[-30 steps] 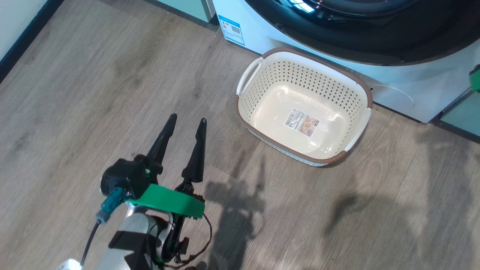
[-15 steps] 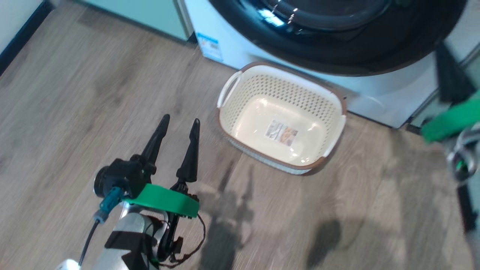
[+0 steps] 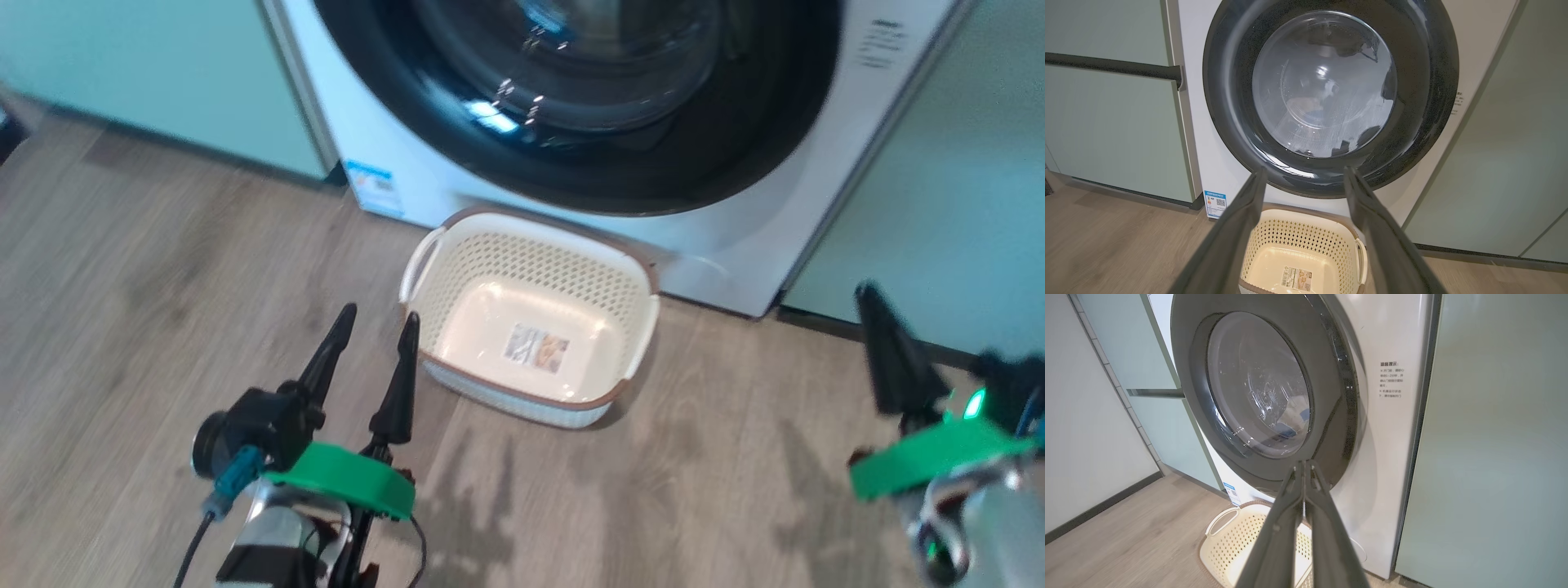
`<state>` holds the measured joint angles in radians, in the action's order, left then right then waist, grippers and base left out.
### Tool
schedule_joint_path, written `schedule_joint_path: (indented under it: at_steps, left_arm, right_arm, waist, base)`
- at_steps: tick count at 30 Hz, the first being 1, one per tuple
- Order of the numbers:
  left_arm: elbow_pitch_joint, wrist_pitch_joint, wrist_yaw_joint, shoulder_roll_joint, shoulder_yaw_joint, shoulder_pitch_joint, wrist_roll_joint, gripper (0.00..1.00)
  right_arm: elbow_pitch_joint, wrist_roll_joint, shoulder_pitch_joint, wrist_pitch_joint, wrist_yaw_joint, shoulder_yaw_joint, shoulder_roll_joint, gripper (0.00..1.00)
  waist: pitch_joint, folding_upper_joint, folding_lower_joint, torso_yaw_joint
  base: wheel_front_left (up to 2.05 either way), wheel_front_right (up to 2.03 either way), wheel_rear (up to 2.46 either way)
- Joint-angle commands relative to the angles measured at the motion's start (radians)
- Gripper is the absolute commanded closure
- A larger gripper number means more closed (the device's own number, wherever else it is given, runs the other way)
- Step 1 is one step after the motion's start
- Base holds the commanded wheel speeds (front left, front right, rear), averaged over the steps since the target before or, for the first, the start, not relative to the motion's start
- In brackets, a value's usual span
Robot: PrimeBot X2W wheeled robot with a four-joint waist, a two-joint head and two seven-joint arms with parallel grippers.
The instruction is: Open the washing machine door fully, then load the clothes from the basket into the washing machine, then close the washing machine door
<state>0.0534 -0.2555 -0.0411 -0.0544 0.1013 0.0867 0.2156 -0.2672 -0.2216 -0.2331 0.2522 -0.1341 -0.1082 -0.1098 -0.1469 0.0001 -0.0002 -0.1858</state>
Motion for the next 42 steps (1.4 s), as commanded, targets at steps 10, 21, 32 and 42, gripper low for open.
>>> schedule_joint_path:
  at_steps: [10,21,32,42]
  left_arm:
    - [-0.036,0.034,0.020,-0.033,-0.049,-0.049,0.011,0.00]
    - [-0.064,0.072,0.039,-0.048,-0.053,-0.111,0.018,0.00]
    - [-0.090,0.089,0.055,-0.057,-0.057,-0.138,0.025,0.00]
    - [-0.100,0.093,0.066,-0.064,-0.052,-0.142,0.025,0.00]
  right_arm:
    - [0.182,0.016,0.195,-0.019,0.003,0.029,0.053,0.00]
    - [0.273,-0.002,0.334,-0.057,0.003,0.062,0.059,0.00]
    - [0.313,-0.028,0.402,-0.055,0.003,0.111,0.059,0.00]
    - [0.313,-0.035,0.404,-0.055,0.003,0.112,0.059,0.00]
  waist:
    - [0.095,-0.0001,0.0002,0.122]
    - [0.136,-0.0001,0.0002,0.191]
    - [0.146,-0.0001,0.0002,0.213]
    - [0.145,-0.0001,0.0002,0.214]
  base:
    - [0.00,0.00,0.00]
    - [0.00,0.00,0.00]
    - [0.00,0.00,0.00]
    - [0.00,0.00,0.00]
